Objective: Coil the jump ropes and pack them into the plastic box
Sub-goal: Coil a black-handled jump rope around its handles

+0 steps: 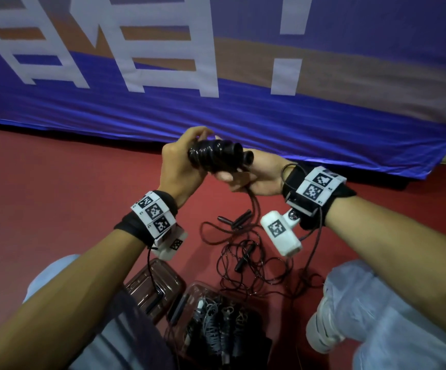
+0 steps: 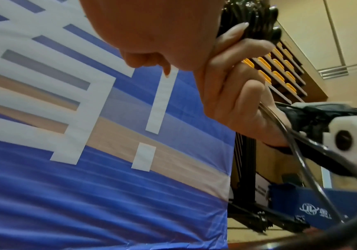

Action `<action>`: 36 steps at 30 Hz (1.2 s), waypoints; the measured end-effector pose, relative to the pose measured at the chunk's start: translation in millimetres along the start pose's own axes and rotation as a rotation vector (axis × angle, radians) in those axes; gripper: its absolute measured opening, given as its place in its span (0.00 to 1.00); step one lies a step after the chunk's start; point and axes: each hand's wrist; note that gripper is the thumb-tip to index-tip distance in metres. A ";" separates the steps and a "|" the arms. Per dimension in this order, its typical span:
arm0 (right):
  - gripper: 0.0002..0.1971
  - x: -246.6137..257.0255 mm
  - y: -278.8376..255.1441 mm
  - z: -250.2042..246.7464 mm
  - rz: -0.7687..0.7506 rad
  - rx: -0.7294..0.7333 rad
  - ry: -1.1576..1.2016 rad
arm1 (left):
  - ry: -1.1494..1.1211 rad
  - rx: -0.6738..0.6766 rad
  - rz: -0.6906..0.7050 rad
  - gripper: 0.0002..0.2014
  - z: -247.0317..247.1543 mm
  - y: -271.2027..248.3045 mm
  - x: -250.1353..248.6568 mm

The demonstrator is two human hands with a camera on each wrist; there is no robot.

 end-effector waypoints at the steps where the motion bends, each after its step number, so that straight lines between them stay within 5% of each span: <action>1: 0.17 -4.5 3.6 3.1 -0.029 0.014 0.066 | -0.002 -0.004 -0.063 0.11 -0.1 3.1 0.7; 8: 0.17 -33.0 35.5 22.1 -0.047 -0.306 0.314 | 0.268 0.275 -0.438 0.11 -3.4 4.3 9.3; 12: 0.16 -45.5 36.0 31.9 0.121 -0.529 0.063 | 0.495 0.424 -0.515 0.05 -1.5 0.3 16.5; 17: 0.07 -49.7 29.4 35.5 0.205 -0.617 -0.610 | 0.739 0.566 -0.410 0.05 7.2 -11.4 16.6; 25: 0.16 -17.2 1.6 10.6 0.043 -0.698 -1.374 | 0.849 0.824 -0.230 0.10 19.1 -13.2 11.0; 29: 0.22 9.0 -11.5 -7.3 0.085 -0.654 -1.401 | 0.805 0.919 0.000 0.11 28.2 -13.0 7.5; 36: 0.26 27.3 -26.0 -21.0 0.100 -0.481 -1.287 | 0.745 0.740 0.360 0.11 28.0 -1.9 5.0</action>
Point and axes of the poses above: each hand's wrist, its own y-axis towards the middle knuckle, its own z-axis out of the palm, x = y × z, and after that the axes turned 6 degrees about y, right-handed
